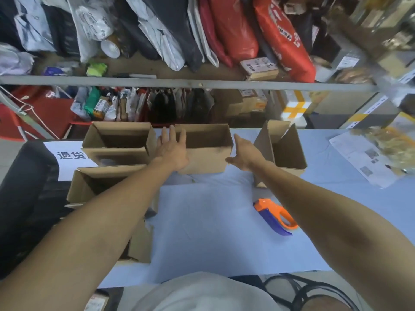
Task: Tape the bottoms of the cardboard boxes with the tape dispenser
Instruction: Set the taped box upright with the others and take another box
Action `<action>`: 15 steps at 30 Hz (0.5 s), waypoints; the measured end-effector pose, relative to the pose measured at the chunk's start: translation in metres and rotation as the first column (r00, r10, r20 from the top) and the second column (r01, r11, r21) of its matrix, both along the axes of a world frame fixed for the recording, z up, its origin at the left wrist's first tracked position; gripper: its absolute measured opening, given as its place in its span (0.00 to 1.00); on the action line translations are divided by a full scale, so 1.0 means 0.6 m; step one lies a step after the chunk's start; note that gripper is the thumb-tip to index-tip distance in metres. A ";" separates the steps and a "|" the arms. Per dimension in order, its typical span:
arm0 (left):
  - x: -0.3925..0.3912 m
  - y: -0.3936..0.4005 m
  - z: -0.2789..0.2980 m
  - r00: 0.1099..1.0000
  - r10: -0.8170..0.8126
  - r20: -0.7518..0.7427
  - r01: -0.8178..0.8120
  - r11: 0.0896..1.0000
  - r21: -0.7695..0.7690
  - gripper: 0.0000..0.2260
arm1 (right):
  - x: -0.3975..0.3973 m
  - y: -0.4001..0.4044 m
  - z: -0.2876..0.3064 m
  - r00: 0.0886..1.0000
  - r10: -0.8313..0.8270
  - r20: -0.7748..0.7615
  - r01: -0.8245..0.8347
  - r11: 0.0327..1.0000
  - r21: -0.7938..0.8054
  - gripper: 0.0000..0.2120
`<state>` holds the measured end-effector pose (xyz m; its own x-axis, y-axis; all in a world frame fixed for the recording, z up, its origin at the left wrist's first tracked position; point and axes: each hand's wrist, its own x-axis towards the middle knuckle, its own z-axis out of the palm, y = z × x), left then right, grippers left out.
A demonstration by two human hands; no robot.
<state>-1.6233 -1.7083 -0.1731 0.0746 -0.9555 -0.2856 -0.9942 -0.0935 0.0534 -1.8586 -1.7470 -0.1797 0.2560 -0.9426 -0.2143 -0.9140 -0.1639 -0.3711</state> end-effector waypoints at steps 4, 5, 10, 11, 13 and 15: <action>-0.082 0.002 0.013 0.986 -0.161 0.028 0.164 0.964 -0.209 0.37 | -0.086 0.018 0.012 0.993 -0.102 -0.058 0.088 0.975 -0.204 0.35; -0.110 0.001 0.016 0.978 -0.210 0.016 0.207 0.946 -0.250 0.35 | -0.113 0.023 0.016 0.988 -0.149 -0.044 0.134 0.960 -0.245 0.33; -0.258 -0.007 0.010 0.905 -0.415 -0.094 0.389 0.895 -0.218 0.34 | -0.238 0.063 0.016 0.935 -0.351 -0.038 0.335 0.916 -0.219 0.32; -0.282 -0.008 0.005 0.895 -0.427 -0.131 0.401 0.898 -0.182 0.35 | -0.256 0.072 0.011 0.926 -0.377 -0.036 0.369 0.919 -0.141 0.35; -0.324 -0.010 -0.003 0.879 -0.416 -0.233 0.406 0.909 -0.091 0.36 | -0.286 0.082 0.002 0.916 -0.400 0.023 0.398 0.915 0.066 0.38; -0.356 -0.012 -0.010 0.858 -0.415 -0.301 0.435 0.900 -0.002 0.35 | -0.303 0.083 -0.004 0.947 -0.319 0.035 0.307 0.931 0.196 0.34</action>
<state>-1.8366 -1.7154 -0.1792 -0.4292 -0.8544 -0.2929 -0.8796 0.3217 0.3506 -2.0403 -1.6970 -0.1822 -0.0261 -0.9224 -0.3855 -0.8804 0.2038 -0.4281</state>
